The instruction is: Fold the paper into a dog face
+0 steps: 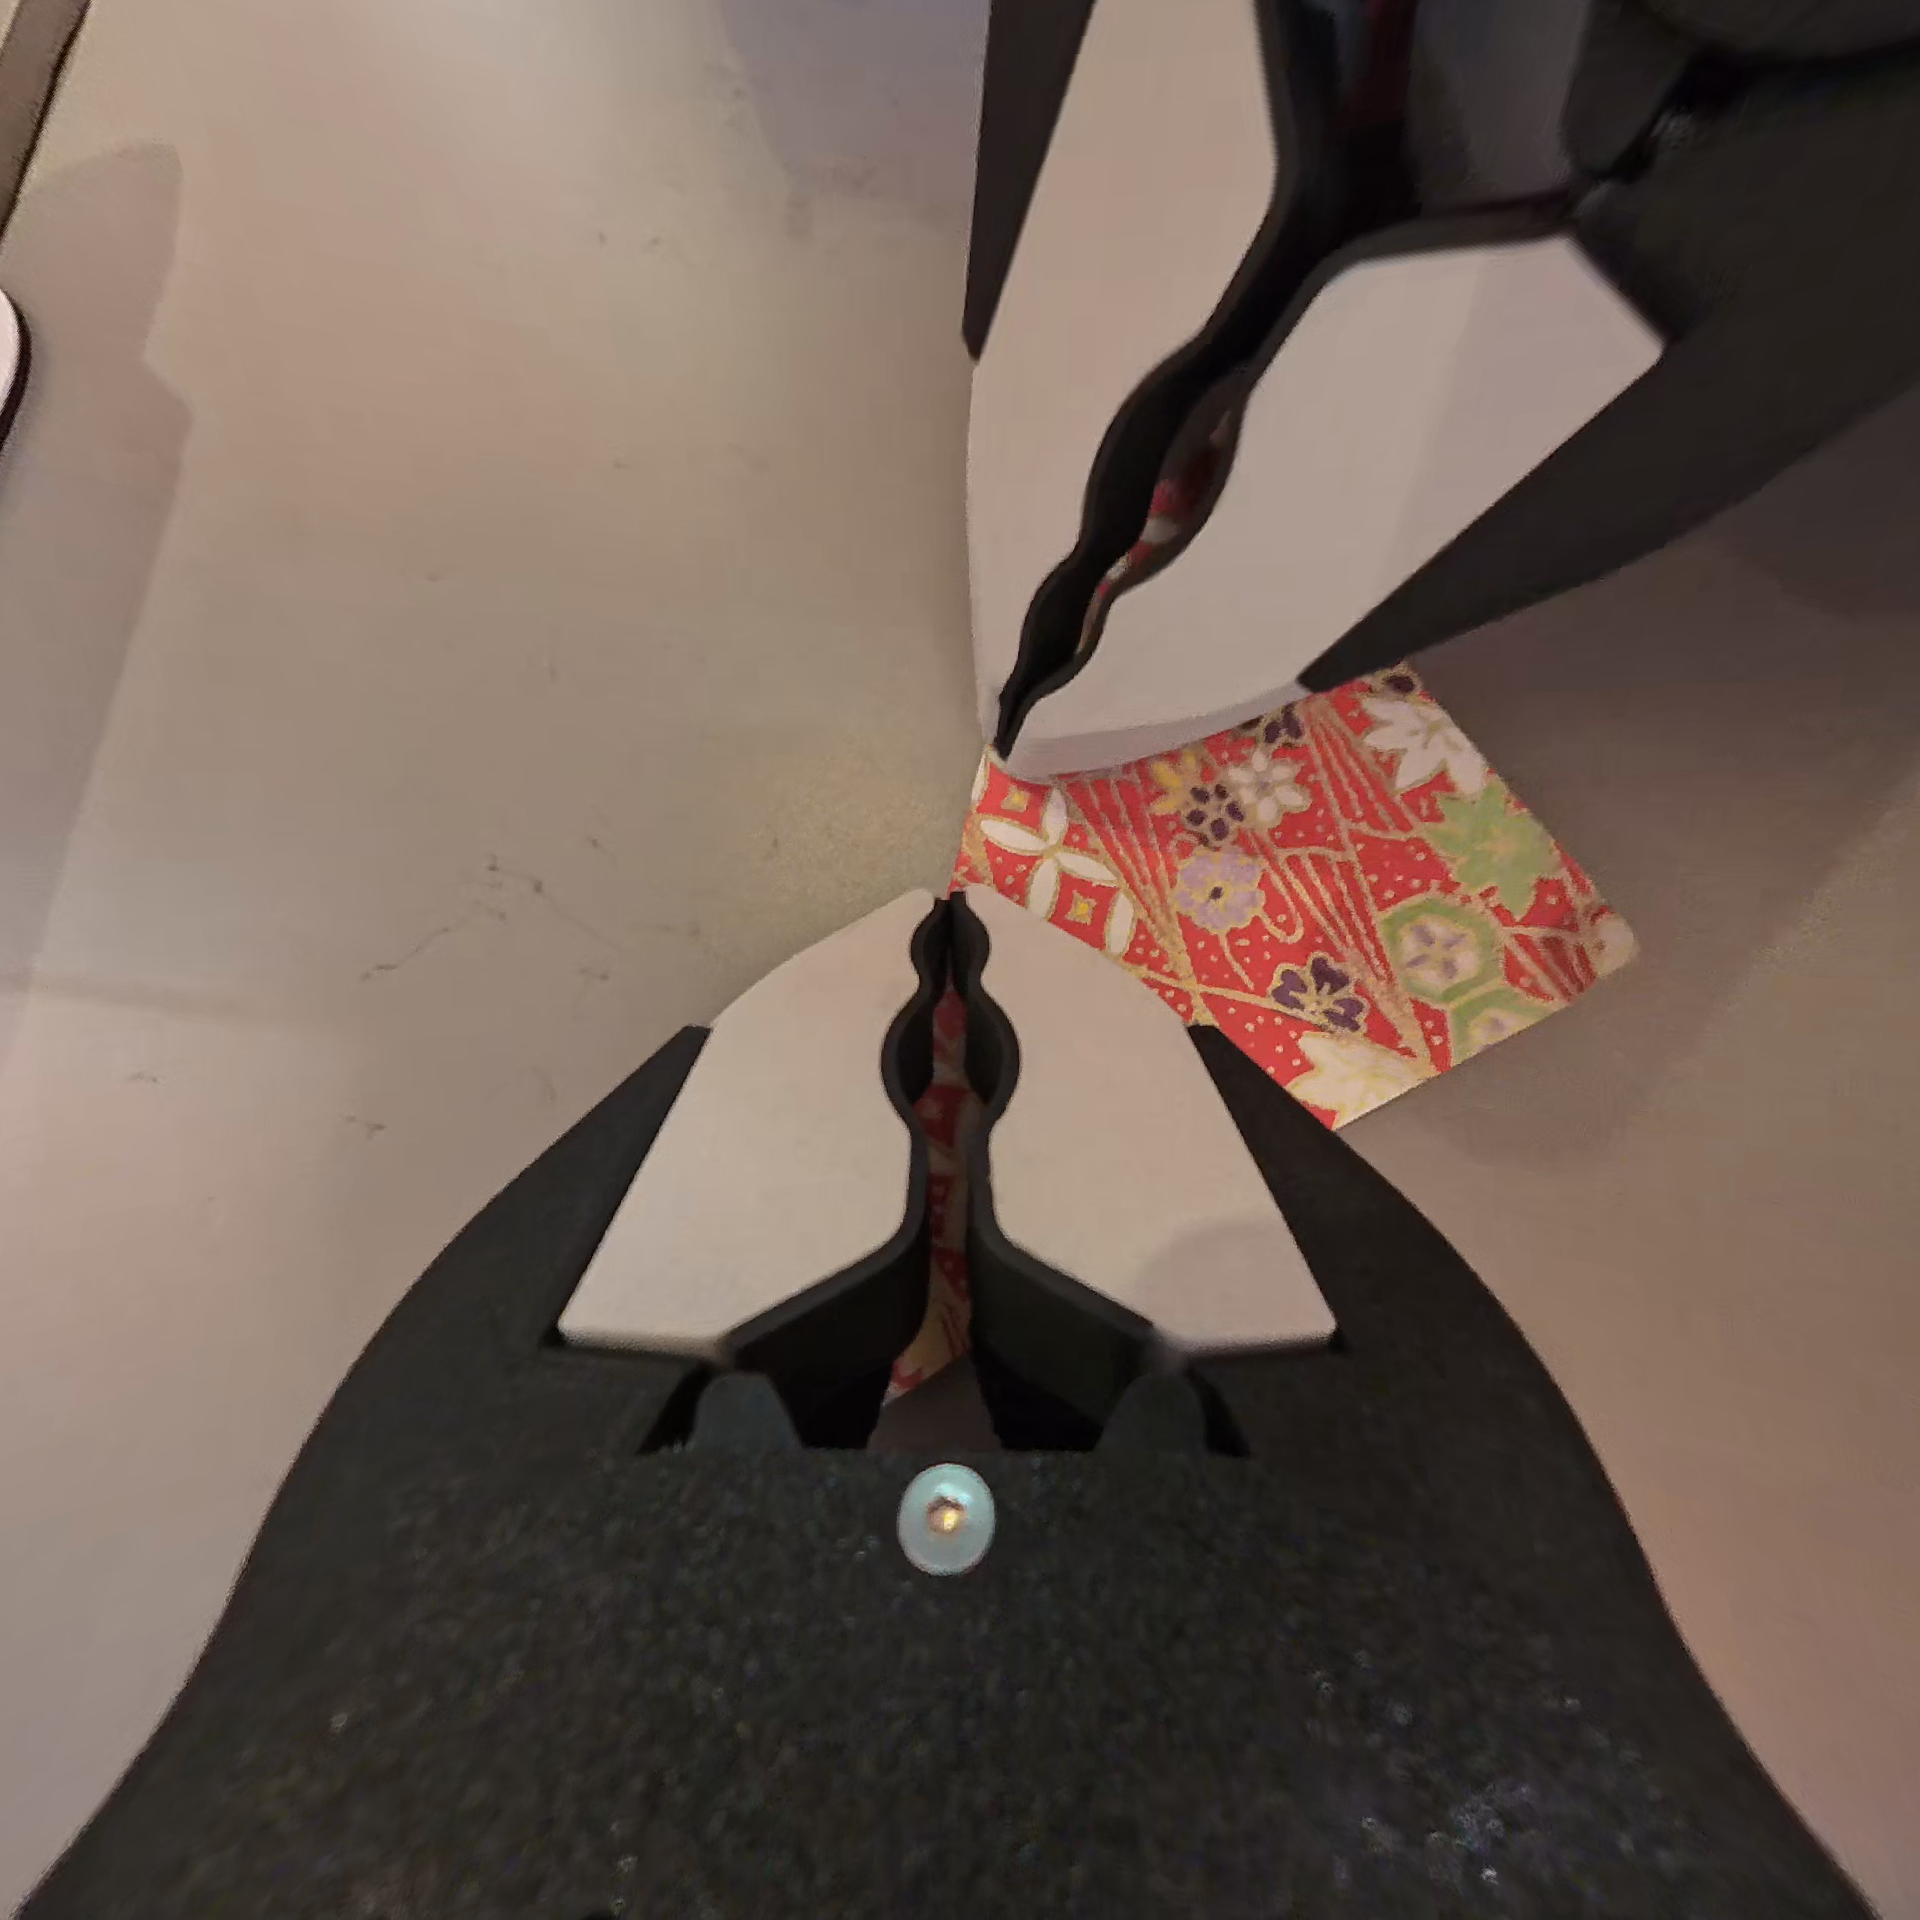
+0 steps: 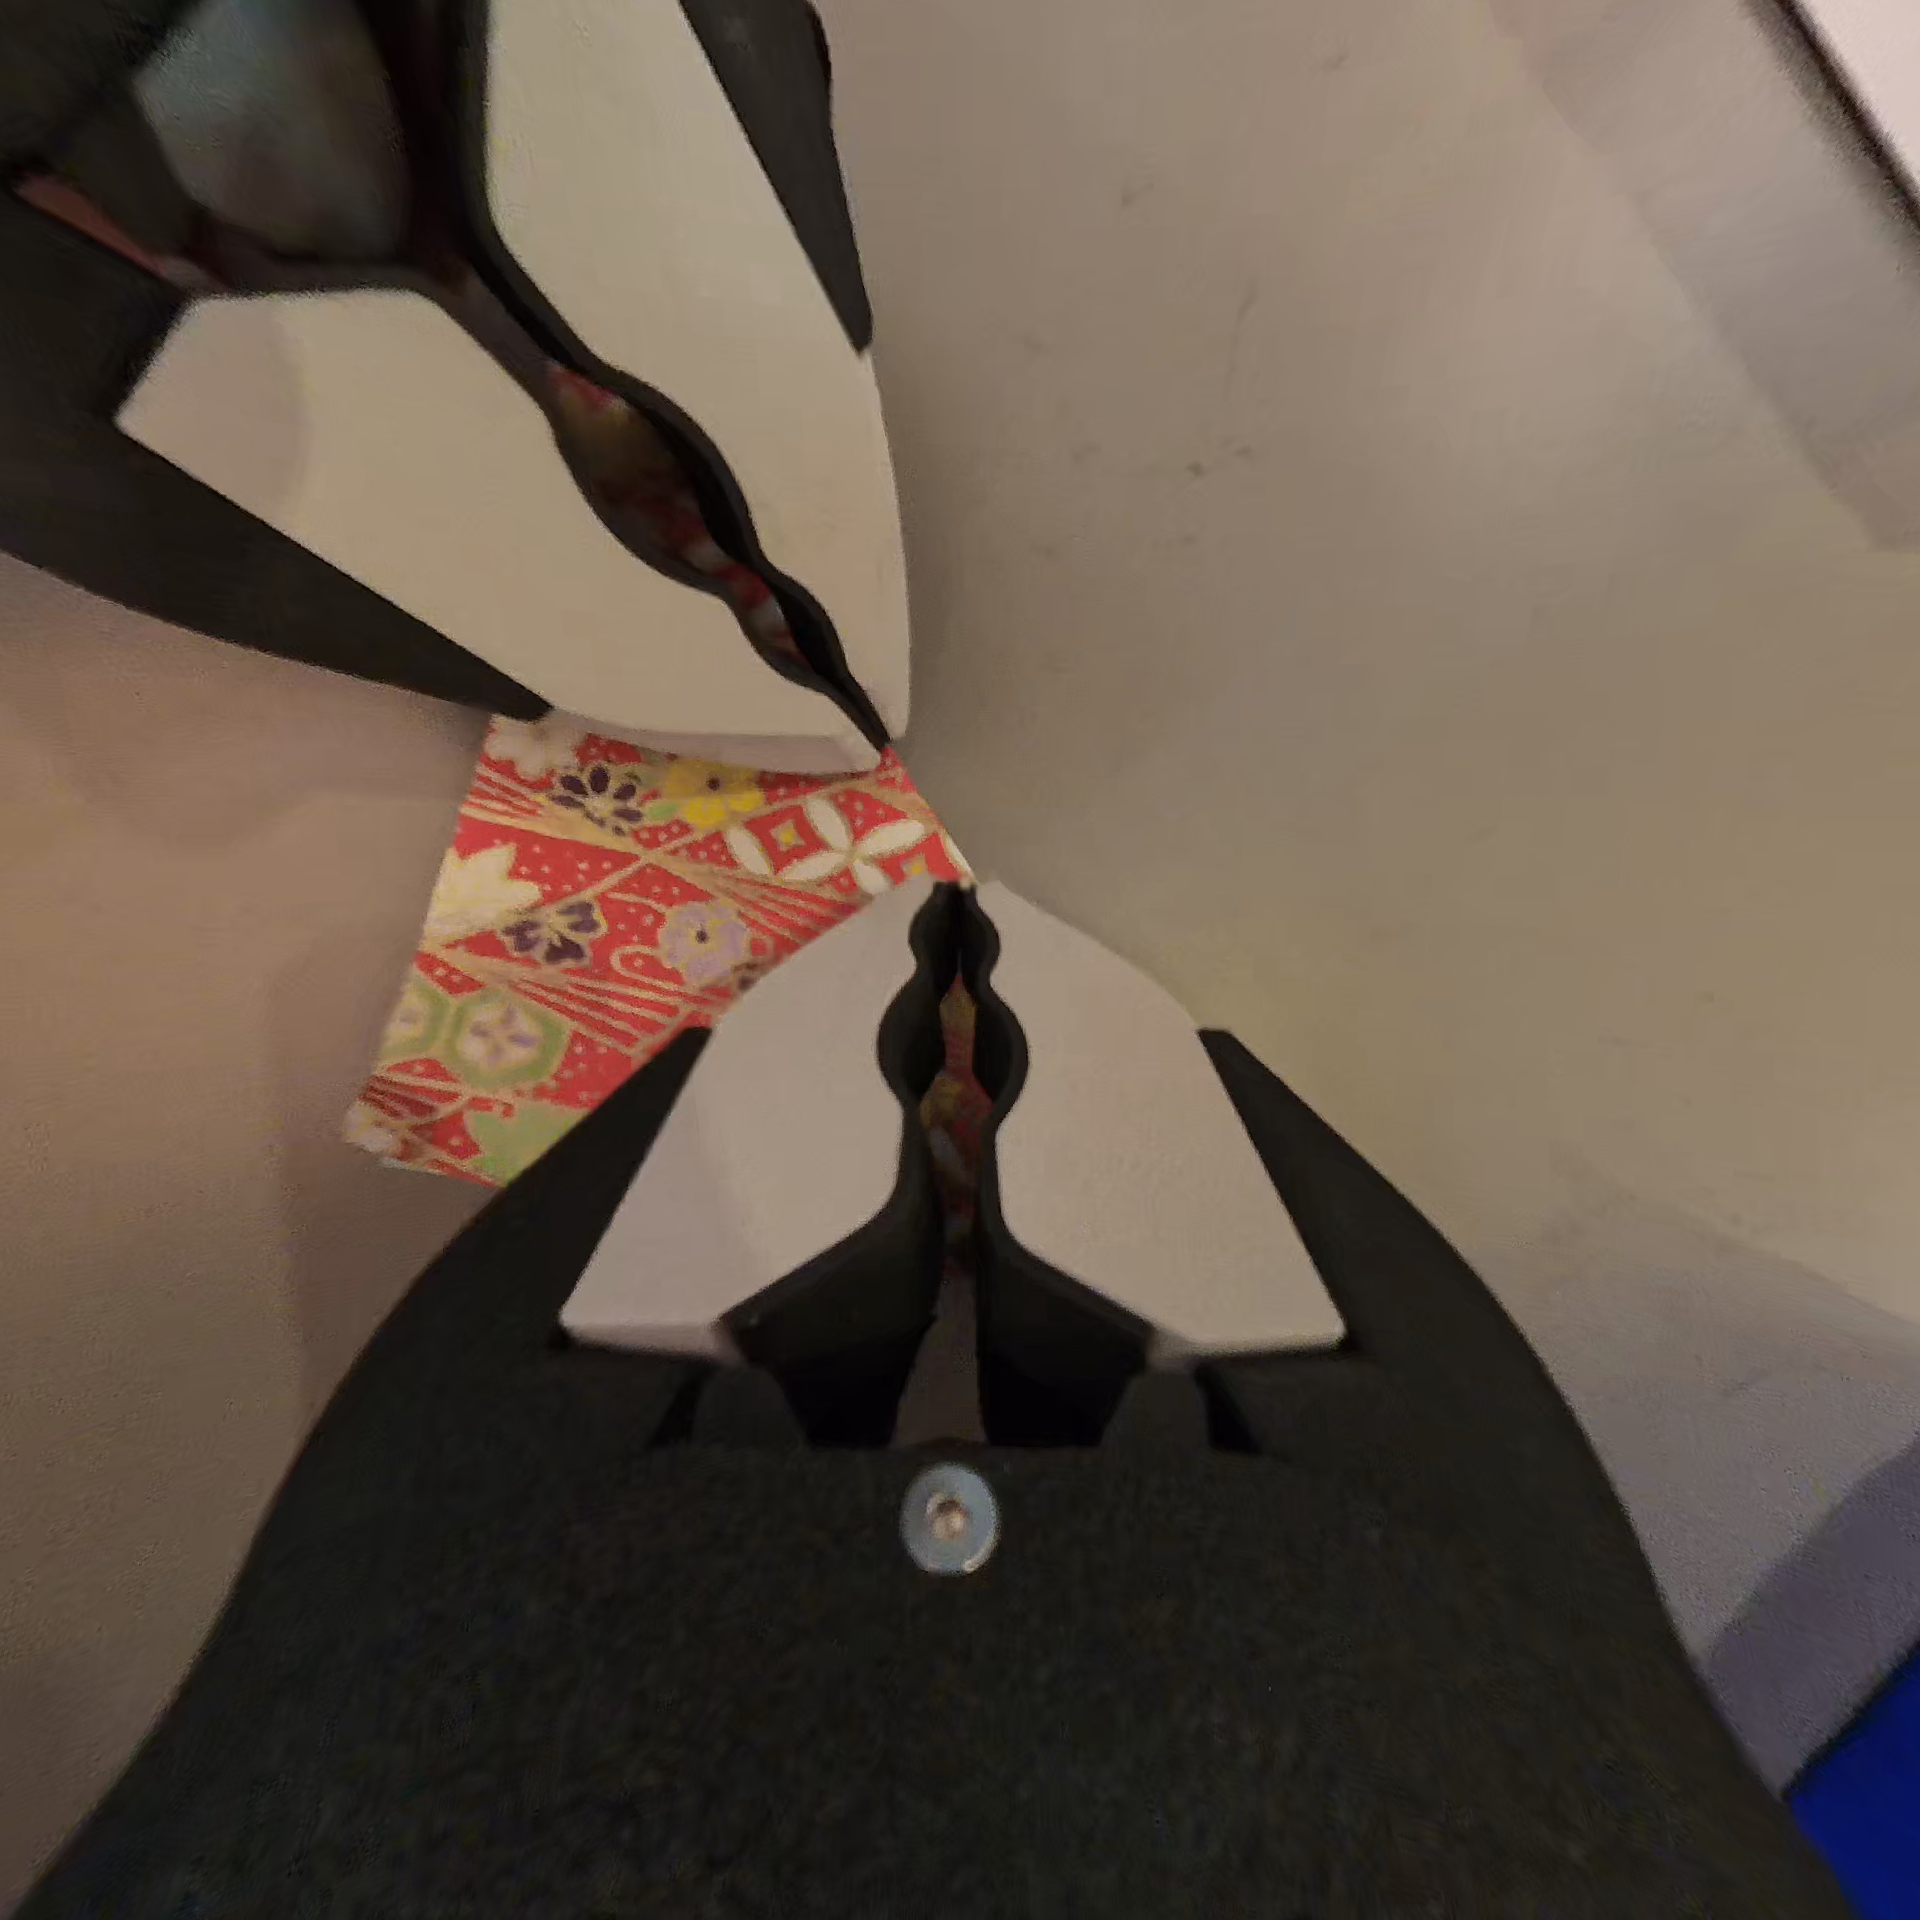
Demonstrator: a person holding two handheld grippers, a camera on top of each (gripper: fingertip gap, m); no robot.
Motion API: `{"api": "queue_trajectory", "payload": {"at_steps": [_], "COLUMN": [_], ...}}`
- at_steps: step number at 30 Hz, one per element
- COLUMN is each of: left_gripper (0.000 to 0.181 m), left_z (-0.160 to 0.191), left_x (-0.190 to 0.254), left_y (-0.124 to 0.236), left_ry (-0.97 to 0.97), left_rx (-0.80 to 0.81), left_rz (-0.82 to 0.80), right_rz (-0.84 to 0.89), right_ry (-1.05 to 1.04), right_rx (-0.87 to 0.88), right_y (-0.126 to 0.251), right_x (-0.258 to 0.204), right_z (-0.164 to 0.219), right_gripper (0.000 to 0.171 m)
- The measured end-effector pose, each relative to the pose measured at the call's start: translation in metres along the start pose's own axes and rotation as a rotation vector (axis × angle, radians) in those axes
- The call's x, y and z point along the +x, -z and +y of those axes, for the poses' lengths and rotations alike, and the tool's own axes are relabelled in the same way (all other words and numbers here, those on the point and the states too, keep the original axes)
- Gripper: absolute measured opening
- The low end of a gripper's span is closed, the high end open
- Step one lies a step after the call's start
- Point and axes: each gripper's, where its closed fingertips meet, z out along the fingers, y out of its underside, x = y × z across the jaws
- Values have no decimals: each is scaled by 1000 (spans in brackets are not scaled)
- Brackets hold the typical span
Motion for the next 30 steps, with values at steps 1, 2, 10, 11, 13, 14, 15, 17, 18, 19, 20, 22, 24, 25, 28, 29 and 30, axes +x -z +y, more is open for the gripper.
{"api": "queue_trajectory", "payload": {"at_steps": [1,2,10,11,13,14,15,17,18,19,20,22,24,25,28,29,30], "left_gripper": [0,0,0,0,0,0,0,0,0,0,0,0,0,0,0,0,0], "left_z": [0,0,12,15,24,28,32,40,43,46,48,52,55,56,57,58,59], "left_x": [0,0,1,0,-3,-6,-8,-13,-15,-16,-17,-18,-18,-19,-18,-18,-19], "left_y": [0,0,11,14,20,23,27,32,35,36,38,41,44,45,46,46,47], "left_ry": [-2,-2,-66,-67,-60,-53,-47,-34,-22,-9,-4,-4,-9,-13,-13,-14,-13], "left_rx": [-1,-1,10,11,10,3,-7,-23,-30,-37,-46,-67,-80,-82,-95,-100,-103], "left_rz": [-2,-2,37,45,55,54,53,48,48,50,51,51,46,42,35,34,32], "right_rz": [13,27,75,75,74,73,71,68,68,67,67,68,68,70,67,66,66], "right_ry": [12,23,-4,-3,1,-1,-2,-2,-2,0,0,-2,-7,-5,-8,-9,-9], "right_rx": [9,10,2,8,25,33,38,41,42,43,43,45,46,46,50,51,52], "right_y": [0,0,0,0,0,0,0,0,0,0,0,0,0,0,0,0,0], "right_x": [0,0,0,0,0,0,0,0,0,0,0,0,0,0,0,0,0], "right_z": [0,0,1,1,0,0,0,0,0,0,0,0,-1,-1,-1,-1,-1], "right_gripper": [0,0,1,1,1,1,1,1,1,1,1,1,1,1,1,1,1]}}
